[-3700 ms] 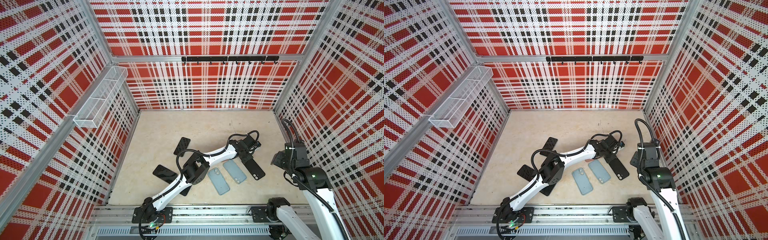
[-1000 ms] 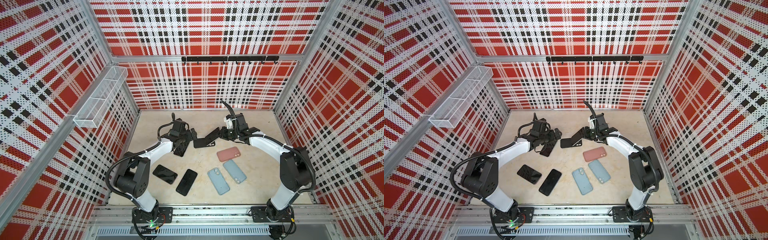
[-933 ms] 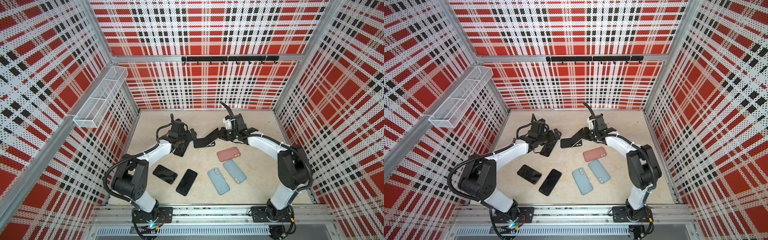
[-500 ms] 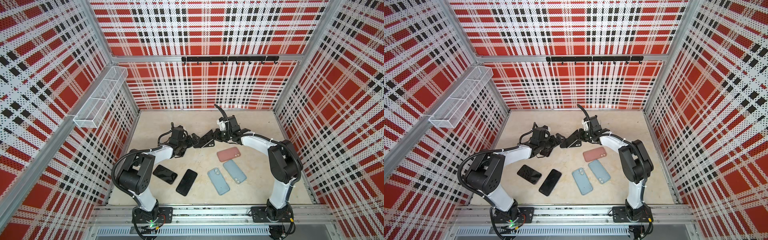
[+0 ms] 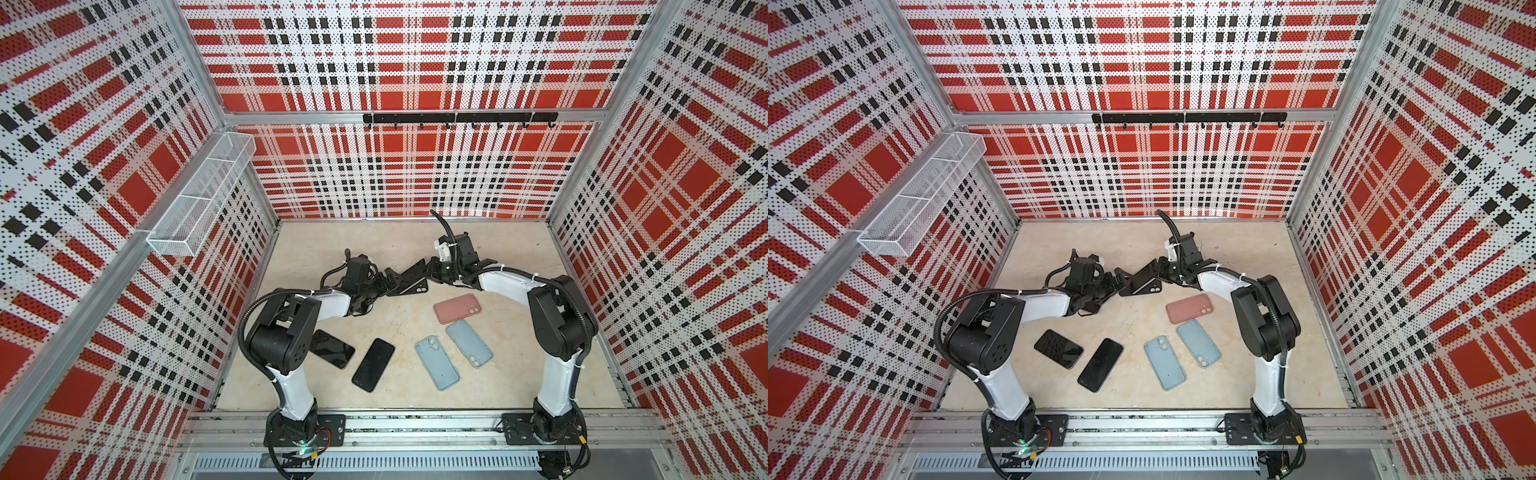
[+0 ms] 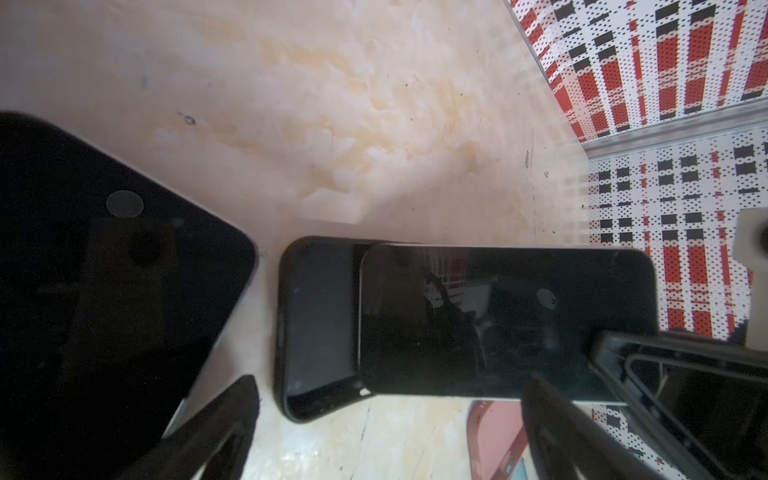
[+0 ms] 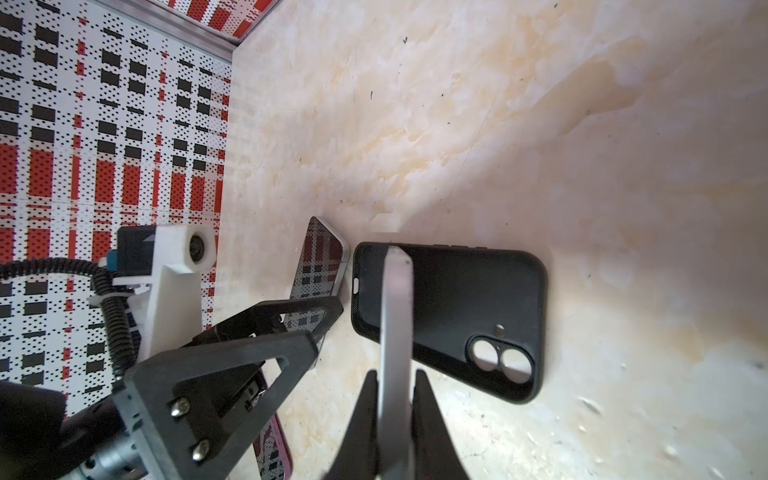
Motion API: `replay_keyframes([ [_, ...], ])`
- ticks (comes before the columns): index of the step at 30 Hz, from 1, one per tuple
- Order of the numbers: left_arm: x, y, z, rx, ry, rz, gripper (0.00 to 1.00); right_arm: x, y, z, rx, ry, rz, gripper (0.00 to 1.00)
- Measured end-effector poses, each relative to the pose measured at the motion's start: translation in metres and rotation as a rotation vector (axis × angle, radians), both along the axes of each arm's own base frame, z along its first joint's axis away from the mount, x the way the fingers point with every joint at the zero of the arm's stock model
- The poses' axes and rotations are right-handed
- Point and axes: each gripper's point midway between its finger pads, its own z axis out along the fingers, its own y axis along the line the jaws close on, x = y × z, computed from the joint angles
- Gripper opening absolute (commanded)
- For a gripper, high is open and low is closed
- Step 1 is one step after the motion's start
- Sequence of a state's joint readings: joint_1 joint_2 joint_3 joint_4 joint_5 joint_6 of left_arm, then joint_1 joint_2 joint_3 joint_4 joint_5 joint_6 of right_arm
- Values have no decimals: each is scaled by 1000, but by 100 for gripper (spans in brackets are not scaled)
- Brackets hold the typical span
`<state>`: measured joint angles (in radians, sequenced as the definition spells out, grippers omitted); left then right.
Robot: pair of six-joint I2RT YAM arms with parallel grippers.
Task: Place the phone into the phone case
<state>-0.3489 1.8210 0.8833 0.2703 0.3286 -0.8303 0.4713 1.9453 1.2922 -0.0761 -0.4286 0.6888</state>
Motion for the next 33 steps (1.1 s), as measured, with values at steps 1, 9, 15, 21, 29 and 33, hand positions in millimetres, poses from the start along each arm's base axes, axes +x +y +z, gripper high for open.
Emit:
replay_keyframes([
  [1,1,0,-2,-1,1,1,100,0,0,-1,4,2,-2,0],
  [9,9,-5,-5,-25,-22,2,99,1,-7,-9,28,10,-22,0],
  [15,18,-9,-4,-29,-34,5,99,2,-10,-18,48,18,-27,0],
  [21,22,-11,-4,-32,-36,6,99,6,-7,-26,69,20,-21,0],
  [29,27,-14,-3,-36,-40,8,99,8,-4,-30,87,17,-17,0],
  [33,36,-18,-3,-35,-40,5,100,8,-4,-33,86,16,-6,0],
])
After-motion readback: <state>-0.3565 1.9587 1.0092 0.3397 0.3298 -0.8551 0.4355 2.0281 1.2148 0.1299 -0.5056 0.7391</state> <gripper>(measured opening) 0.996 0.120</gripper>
